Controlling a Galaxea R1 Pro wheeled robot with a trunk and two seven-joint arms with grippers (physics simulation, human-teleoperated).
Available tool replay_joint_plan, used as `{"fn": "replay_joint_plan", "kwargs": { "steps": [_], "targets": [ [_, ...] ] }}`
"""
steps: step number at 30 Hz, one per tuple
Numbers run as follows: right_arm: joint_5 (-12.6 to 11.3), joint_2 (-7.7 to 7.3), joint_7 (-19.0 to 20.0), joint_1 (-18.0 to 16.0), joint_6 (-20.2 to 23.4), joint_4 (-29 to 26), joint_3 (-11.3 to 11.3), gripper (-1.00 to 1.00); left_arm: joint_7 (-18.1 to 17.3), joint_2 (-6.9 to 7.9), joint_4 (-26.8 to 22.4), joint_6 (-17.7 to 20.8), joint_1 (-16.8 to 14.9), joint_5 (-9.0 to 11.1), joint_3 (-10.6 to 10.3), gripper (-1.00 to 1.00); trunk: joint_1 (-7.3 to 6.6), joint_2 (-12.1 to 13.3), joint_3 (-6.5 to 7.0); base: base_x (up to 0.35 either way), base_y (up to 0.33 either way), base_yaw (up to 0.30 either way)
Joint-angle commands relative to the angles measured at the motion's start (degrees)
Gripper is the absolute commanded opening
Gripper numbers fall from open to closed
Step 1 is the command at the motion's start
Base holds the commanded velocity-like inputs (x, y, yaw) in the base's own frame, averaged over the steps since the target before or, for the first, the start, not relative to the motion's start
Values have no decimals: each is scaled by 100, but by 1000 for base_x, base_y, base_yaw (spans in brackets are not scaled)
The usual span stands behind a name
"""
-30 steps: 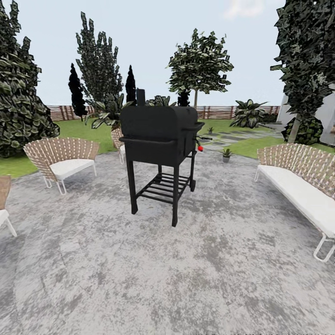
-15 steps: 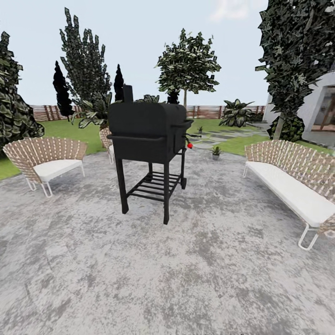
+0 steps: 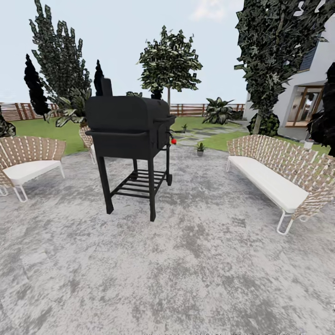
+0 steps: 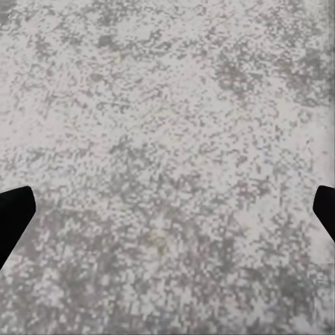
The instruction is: Pick up the pesticide atomizer in the garden and spray insectifuge to fully cover both potted plants in the garden.
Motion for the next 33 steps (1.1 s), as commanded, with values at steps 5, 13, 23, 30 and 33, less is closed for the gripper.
{"fn": "replay_joint_plan", "kwargs": {
  "steps": [5,13,23,30,33],
  "targets": [
    [0,1,-4,-4,-18,5,-6,100,1,-1,0,-14,-5,-21,11,100,110,-204,-125,0,0,-201],
    [0,1,-8,-4,-18,5,-8,100,1,-1,0,-12,-6,-33,10,100,285,-525,-321,0,0,-191],
    [0,-7,-10,-4,-18,5,-11,100,2,-1,-5,-17,-8,-40,8,100,505,-926,-569,0,0,-184],
    [0,-8,-11,-4,-21,-1,-12,100,9,7,-6,-19,-8,-37,19,100,527,-966,-635,0,0,-182],
    [0,-11,-11,-4,-20,-4,-12,100,10,1,-6,-19,-8,-41,20,100,527,-966,-649,2,0,-119]
  ]
}}
